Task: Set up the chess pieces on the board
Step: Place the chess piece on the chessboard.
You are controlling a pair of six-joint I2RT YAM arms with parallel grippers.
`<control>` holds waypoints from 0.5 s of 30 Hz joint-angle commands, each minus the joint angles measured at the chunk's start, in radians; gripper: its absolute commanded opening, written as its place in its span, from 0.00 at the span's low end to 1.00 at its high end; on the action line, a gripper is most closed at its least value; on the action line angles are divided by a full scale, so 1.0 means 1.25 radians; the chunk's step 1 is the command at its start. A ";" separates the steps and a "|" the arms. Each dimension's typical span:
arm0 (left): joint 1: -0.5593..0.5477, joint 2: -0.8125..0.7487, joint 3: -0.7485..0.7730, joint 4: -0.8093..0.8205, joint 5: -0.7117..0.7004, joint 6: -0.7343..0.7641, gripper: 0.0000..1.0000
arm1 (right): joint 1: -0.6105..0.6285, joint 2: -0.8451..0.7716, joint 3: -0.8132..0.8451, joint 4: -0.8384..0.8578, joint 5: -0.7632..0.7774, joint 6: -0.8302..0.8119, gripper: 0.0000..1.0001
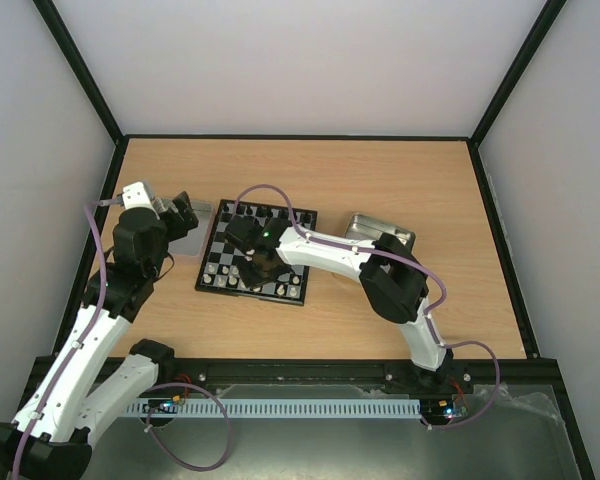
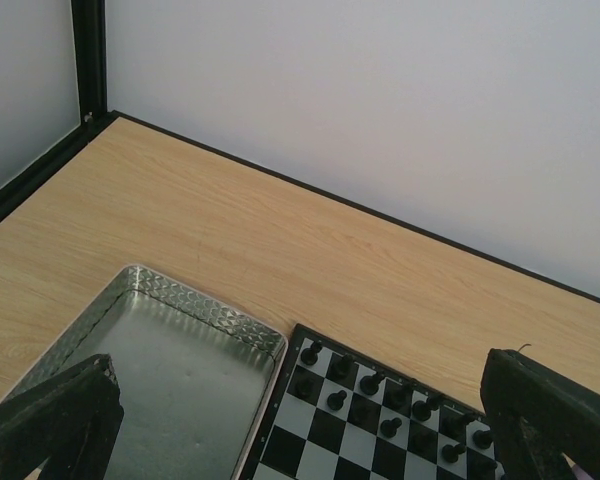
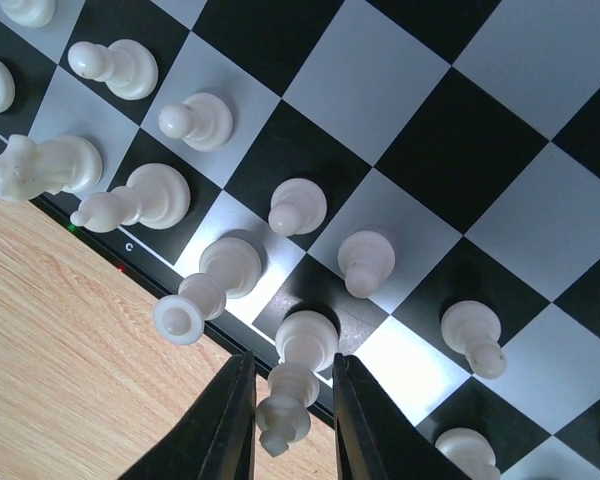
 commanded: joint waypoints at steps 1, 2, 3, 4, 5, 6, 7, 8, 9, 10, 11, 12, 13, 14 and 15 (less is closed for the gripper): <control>0.005 -0.007 -0.007 0.020 0.000 0.009 0.99 | 0.005 -0.027 0.012 0.002 0.034 0.007 0.24; 0.005 -0.006 -0.006 0.020 0.000 0.009 0.99 | 0.005 -0.032 0.017 0.001 0.038 0.009 0.25; 0.004 -0.007 -0.006 0.020 0.001 0.008 0.99 | 0.005 -0.038 0.020 0.001 0.041 0.011 0.27; 0.005 -0.008 -0.005 0.021 0.002 0.008 0.99 | 0.005 -0.048 0.023 0.004 0.045 0.011 0.28; 0.004 -0.007 -0.005 0.021 0.003 0.008 0.99 | 0.004 -0.061 0.022 0.009 0.050 0.015 0.28; 0.005 -0.007 -0.005 0.021 0.005 0.008 0.99 | 0.003 -0.076 0.020 0.015 0.056 0.019 0.29; 0.004 -0.006 -0.005 0.022 0.006 0.008 0.99 | 0.000 -0.093 0.013 0.021 0.062 0.023 0.30; 0.005 -0.005 -0.005 0.022 0.008 0.008 0.99 | -0.004 -0.112 0.004 0.031 0.072 0.030 0.30; 0.005 -0.006 -0.004 0.023 0.010 0.008 0.99 | -0.010 -0.136 -0.015 0.046 0.092 0.038 0.31; 0.005 -0.006 -0.005 0.023 0.013 0.007 0.99 | -0.020 -0.164 -0.043 0.066 0.117 0.047 0.31; 0.004 -0.005 -0.004 0.023 0.014 0.007 0.99 | -0.031 -0.198 -0.079 0.097 0.146 0.063 0.32; 0.004 -0.004 -0.004 0.023 0.015 0.007 0.99 | -0.048 -0.227 -0.120 0.116 0.172 0.084 0.32; 0.005 -0.005 -0.004 0.024 0.018 0.007 0.99 | -0.071 -0.260 -0.155 0.131 0.192 0.102 0.33; 0.005 -0.005 -0.005 0.025 0.018 0.007 0.99 | -0.098 -0.290 -0.189 0.145 0.209 0.119 0.33; 0.005 -0.006 -0.005 0.025 0.018 0.007 0.99 | -0.128 -0.317 -0.224 0.157 0.227 0.137 0.33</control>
